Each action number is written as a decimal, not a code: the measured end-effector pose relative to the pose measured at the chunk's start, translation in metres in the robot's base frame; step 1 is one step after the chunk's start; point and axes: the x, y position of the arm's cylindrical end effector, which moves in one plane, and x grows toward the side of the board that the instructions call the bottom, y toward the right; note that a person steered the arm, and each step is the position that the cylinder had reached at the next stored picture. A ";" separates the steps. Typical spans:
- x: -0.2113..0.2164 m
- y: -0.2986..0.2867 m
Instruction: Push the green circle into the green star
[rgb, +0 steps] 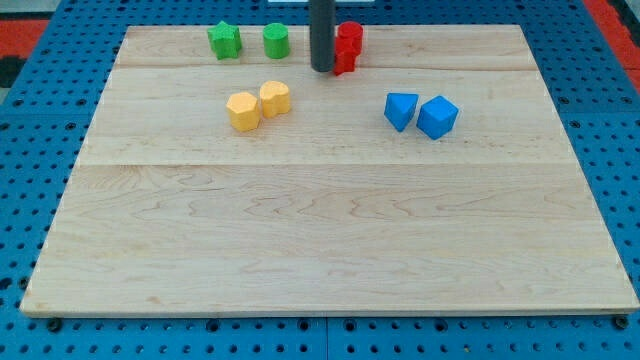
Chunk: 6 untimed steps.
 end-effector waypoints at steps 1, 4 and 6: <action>-0.019 -0.058; -0.062 -0.072; -0.062 -0.091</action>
